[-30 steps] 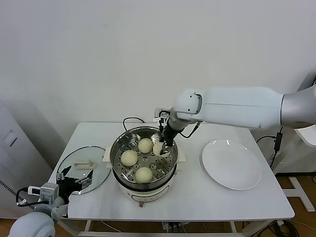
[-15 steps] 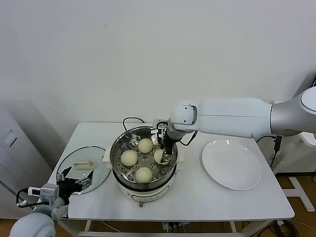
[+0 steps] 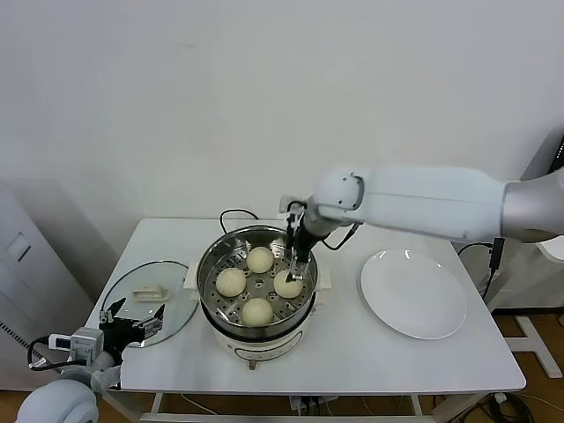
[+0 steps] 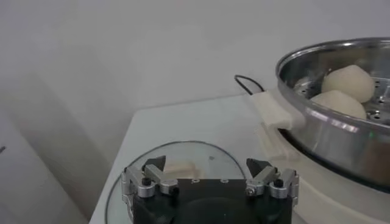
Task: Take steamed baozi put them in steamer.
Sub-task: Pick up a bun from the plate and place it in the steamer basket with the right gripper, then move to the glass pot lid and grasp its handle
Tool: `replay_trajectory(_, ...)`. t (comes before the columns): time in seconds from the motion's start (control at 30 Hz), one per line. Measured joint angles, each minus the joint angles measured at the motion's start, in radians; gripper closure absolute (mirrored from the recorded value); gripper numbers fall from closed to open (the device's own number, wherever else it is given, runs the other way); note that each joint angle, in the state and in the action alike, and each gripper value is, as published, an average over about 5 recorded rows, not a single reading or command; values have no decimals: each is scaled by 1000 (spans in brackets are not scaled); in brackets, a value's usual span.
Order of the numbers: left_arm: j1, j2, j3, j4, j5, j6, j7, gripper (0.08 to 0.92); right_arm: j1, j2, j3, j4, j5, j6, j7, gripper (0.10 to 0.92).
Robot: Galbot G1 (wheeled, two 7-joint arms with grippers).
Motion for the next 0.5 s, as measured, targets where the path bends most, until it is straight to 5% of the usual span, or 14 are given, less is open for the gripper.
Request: replay_trajectory(0.5,-27,-24,-12,9,5,2,-4,177,-271,-344,429,-24,55,191,151,203)
